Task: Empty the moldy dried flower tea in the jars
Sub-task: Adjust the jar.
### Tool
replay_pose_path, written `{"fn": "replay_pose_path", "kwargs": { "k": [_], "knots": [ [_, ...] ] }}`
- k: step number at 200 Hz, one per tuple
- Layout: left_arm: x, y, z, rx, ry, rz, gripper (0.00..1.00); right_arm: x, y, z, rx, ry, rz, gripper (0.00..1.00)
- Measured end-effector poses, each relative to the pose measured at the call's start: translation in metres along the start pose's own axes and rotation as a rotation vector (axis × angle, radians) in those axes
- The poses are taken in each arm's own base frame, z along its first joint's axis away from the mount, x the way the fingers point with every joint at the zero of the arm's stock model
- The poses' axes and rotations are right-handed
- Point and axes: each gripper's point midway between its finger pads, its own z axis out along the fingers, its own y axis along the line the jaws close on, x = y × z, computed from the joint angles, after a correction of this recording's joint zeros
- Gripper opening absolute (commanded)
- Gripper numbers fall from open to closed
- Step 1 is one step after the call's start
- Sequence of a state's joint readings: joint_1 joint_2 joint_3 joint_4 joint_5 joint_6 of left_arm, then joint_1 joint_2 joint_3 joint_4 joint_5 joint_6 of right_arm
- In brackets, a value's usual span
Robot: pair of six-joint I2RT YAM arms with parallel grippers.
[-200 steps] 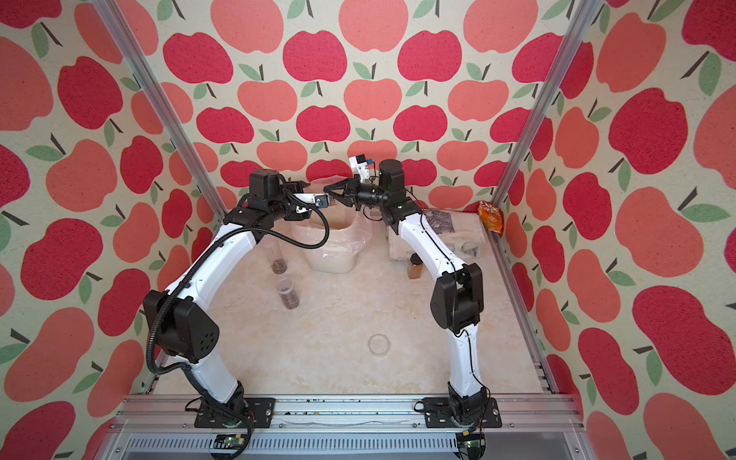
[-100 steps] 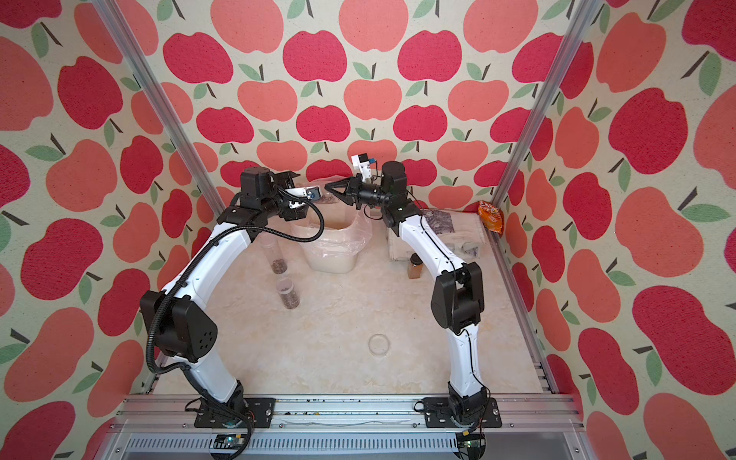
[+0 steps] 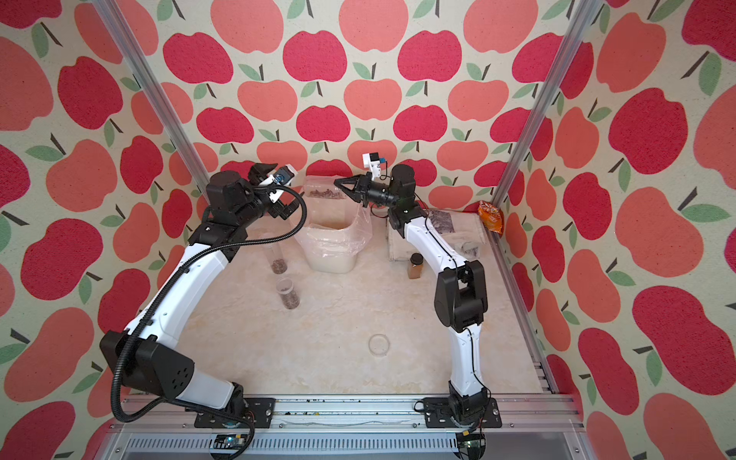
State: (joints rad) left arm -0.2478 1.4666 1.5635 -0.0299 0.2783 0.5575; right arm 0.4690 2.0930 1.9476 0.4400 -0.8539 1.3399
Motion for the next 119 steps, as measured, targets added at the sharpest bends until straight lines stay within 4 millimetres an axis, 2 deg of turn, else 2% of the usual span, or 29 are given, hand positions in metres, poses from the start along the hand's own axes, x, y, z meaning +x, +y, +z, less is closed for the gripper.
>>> {"fn": "replay_pose_path", "kwargs": {
  "k": [24, 45, 74, 95, 119],
  "knots": [
    [-0.033, 0.020, -0.019, -0.049, -0.094, -0.398, 0.99, -0.001, 0.007, -0.001, -0.022, -0.009, -0.008, 0.00],
    [-0.035, 0.037, -0.022, -0.062, -0.111, -0.784, 1.00, -0.002, 0.012, -0.002, -0.042, -0.016, -0.016, 0.00],
    [-0.006, 0.042, -0.010, -0.051, -0.061, -1.229, 0.99, -0.001, 0.018, -0.001, -0.069, -0.020, -0.017, 0.00],
    [0.020, 0.029, 0.012, -0.009, 0.007, -1.476, 0.99, 0.001, 0.026, 0.001, -0.097, -0.018, -0.021, 0.00],
    [0.045, 0.011, 0.032, 0.031, 0.094, -1.658, 0.99, 0.006, 0.030, 0.005, -0.118, -0.010, -0.020, 0.00]
  ]
}}
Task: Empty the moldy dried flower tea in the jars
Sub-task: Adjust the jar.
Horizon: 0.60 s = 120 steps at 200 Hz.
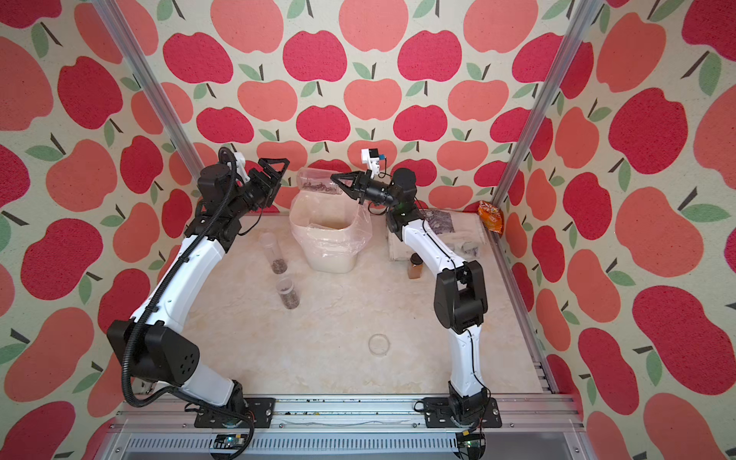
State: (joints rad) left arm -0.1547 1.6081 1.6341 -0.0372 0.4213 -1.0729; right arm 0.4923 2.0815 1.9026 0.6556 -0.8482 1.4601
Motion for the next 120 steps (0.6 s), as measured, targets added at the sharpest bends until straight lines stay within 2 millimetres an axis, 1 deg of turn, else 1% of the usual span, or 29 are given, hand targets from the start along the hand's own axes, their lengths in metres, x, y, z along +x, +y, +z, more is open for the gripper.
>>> {"fn": "replay_pose_path", "kwargs": {
  "k": [12, 28, 52, 104, 120],
  "knots": [
    [0.005, 0.009, 0.008, -0.009, 0.030, -0.067, 1.00, 0.003, 0.000, 0.002, -0.002, 0.005, 0.006, 0.00],
    [0.011, 0.015, 0.017, -0.010, 0.062, -0.138, 0.99, 0.006, 0.001, 0.004, -0.008, 0.011, 0.006, 0.00],
    [0.018, 0.017, 0.024, 0.002, 0.098, -0.209, 0.99, 0.008, 0.003, 0.006, -0.012, 0.016, 0.007, 0.00],
    [0.033, 0.013, 0.039, 0.037, 0.157, -0.280, 0.84, 0.009, 0.003, 0.007, -0.012, 0.018, 0.008, 0.00],
    [0.034, 0.012, 0.041, 0.047, 0.158, -0.288, 0.78, 0.009, 0.002, 0.007, -0.010, 0.019, 0.011, 0.00]
  ]
}}
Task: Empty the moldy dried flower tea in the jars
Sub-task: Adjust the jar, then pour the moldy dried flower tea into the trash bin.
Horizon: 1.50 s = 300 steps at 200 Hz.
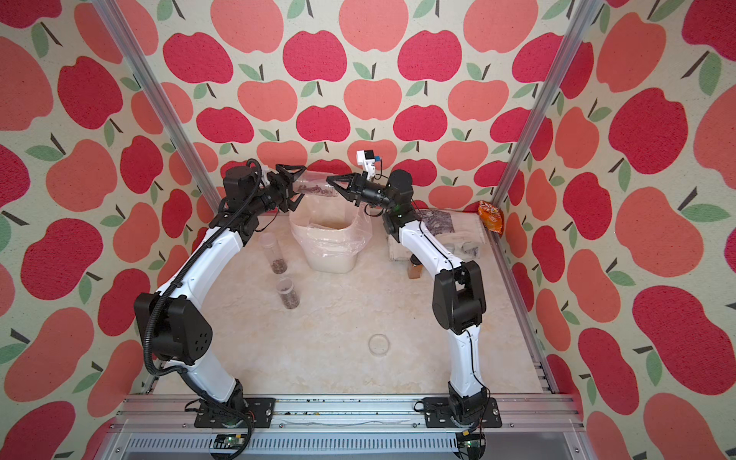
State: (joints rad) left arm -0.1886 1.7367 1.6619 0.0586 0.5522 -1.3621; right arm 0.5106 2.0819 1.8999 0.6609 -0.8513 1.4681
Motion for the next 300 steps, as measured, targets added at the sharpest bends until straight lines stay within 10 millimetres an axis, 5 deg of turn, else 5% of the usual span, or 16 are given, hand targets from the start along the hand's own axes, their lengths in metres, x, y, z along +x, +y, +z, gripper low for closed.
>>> {"fn": "replay_pose_path", "kwargs": {
  "k": [50, 128, 173, 237, 264, 300],
  "knots": [
    [0.000, -0.008, 0.002, 0.035, 0.001, -0.007, 0.55, -0.001, 0.000, 0.000, -0.002, -0.001, -0.003, 0.02],
    [0.001, 0.001, 0.006, 0.041, -0.004, -0.011, 0.11, -0.001, -0.009, 0.000, 0.007, -0.003, 0.014, 0.30],
    [-0.001, 0.005, 0.009, 0.037, -0.014, 0.006, 0.03, -0.005, -0.008, -0.003, -0.003, -0.015, -0.002, 0.47],
    [-0.008, 0.020, 0.008, -0.035, -0.056, 0.112, 0.00, -0.008, -0.035, -0.029, 0.068, -0.068, 0.015, 0.66],
    [-0.012, 0.025, 0.005, -0.100, -0.073, 0.188, 0.00, -0.006, -0.028, -0.040, 0.090, -0.083, -0.017, 0.74],
    [-0.017, 0.005, -0.003, -0.161, -0.114, 0.361, 0.00, -0.003, -0.010, -0.050, 0.118, -0.089, -0.096, 0.82]
  ]
}}
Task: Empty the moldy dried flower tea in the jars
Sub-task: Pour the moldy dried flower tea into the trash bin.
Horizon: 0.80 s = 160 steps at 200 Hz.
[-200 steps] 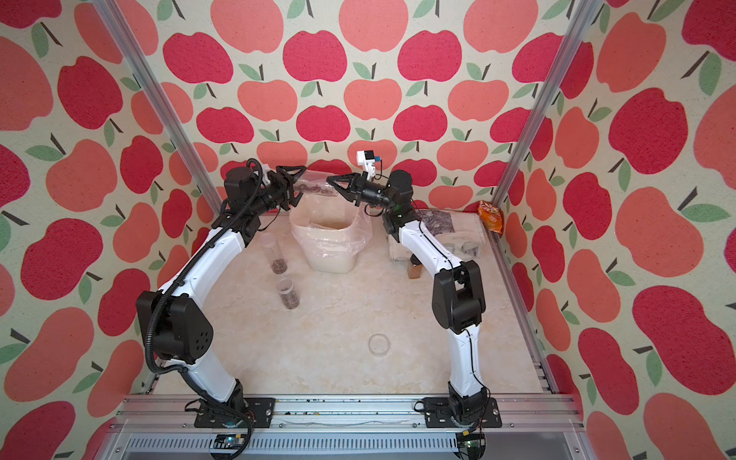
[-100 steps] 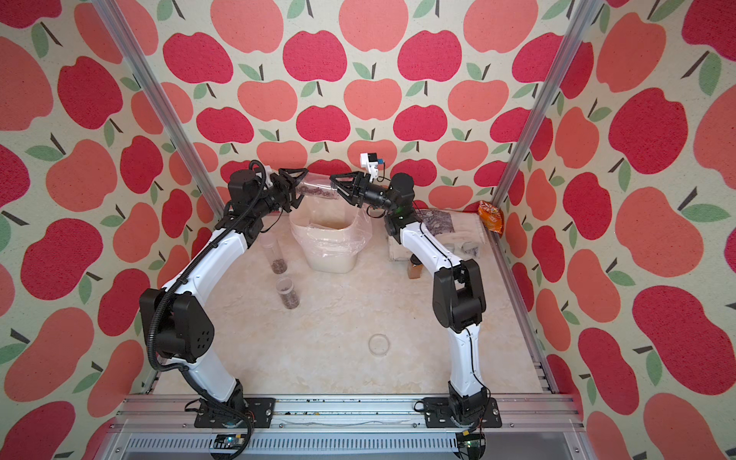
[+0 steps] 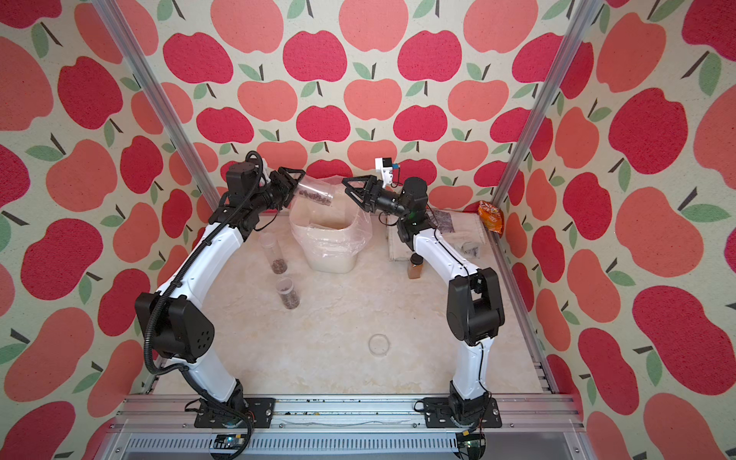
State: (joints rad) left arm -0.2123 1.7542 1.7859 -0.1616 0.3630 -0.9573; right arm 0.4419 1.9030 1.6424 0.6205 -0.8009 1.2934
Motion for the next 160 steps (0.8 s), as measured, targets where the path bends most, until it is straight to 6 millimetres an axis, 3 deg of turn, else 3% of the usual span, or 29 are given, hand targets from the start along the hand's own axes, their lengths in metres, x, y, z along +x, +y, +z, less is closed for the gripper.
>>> {"fn": "replay_pose_path", "kwargs": {
  "k": [40, 107, 160],
  "knots": [
    [0.001, -0.014, 0.001, -0.065, -0.019, 0.177, 0.00, 0.004, 0.004, -0.013, 0.056, 0.002, -0.073, 0.87],
    [0.031, 0.011, 0.039, -0.279, 0.029, 0.494, 0.00, 0.021, -0.016, -0.037, 0.213, 0.037, -0.169, 0.96],
    [0.066, -0.021, 0.053, -0.343, 0.029, 0.861, 0.00, 0.037, -0.018, -0.065, 0.345, 0.059, -0.292, 0.96]
  ]
}}
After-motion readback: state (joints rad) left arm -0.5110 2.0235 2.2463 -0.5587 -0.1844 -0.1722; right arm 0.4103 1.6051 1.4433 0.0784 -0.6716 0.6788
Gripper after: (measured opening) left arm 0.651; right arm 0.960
